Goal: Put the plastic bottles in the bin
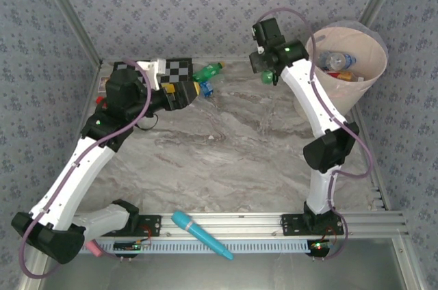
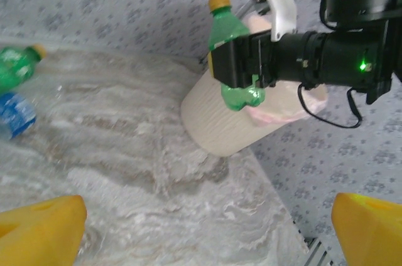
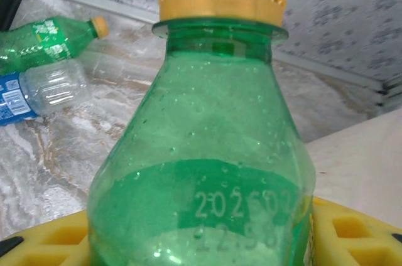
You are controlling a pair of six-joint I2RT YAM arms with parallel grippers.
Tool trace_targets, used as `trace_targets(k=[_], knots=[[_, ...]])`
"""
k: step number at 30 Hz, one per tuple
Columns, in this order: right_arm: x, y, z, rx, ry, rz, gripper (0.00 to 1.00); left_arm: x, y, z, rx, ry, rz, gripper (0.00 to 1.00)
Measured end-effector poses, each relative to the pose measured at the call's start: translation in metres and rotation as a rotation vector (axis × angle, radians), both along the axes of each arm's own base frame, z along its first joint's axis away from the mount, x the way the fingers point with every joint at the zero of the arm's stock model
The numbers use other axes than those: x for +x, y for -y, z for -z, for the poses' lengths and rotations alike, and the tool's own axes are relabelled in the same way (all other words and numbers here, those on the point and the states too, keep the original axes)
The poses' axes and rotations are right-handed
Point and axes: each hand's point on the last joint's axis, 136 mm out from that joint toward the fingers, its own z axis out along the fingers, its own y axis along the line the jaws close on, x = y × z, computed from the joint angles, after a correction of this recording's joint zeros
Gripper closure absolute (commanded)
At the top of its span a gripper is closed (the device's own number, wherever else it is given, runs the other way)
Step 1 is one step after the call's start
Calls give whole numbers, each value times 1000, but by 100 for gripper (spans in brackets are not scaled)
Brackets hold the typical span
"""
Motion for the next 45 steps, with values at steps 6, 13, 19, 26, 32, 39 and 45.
trace_targets(k=[6, 13, 19, 26, 32, 39, 45], knots=[[-12, 44, -45, -61, 87, 56, 47, 4, 9, -6, -16, 21, 35, 0], [-35, 150, -91, -96, 182, 283, 49, 6, 13, -2, -15, 11, 51, 0], [-51, 235, -105, -109, 218, 493, 49, 3, 15, -3, -17, 11, 67, 0], [-40, 279, -91, -99, 197, 598, 48, 2, 15, -3, -16, 15, 70, 0], [-16, 293, -74, -107, 177, 618, 49, -3, 12, -9, -20, 33, 66, 0], [3, 304, -45, -120, 121, 628, 46, -7, 8, -13, -12, 57, 61, 0], [11, 305, -30, -136, 86, 621, 0, -5, 6, -12, -3, 60, 49, 0]])
